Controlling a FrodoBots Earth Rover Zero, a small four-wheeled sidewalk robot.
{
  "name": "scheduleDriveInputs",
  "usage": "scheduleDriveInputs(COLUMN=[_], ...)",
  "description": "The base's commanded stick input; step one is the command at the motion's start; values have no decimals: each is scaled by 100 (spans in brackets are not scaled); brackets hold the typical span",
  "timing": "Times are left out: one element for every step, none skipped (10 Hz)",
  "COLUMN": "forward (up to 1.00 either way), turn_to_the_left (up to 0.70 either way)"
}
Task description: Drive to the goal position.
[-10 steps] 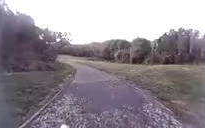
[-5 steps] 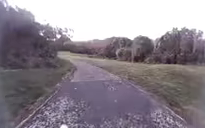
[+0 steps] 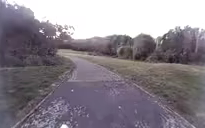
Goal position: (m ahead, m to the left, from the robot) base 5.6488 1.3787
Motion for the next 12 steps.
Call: scheduleDriveInputs(forward=[50, 50, 50, 50, 50, 50, 50, 50, 50, 50, 50, 50], turn_to_the_left=[0, 0, 0, 0, 0, 0, 0, 0, 0, 0, 0, 0])
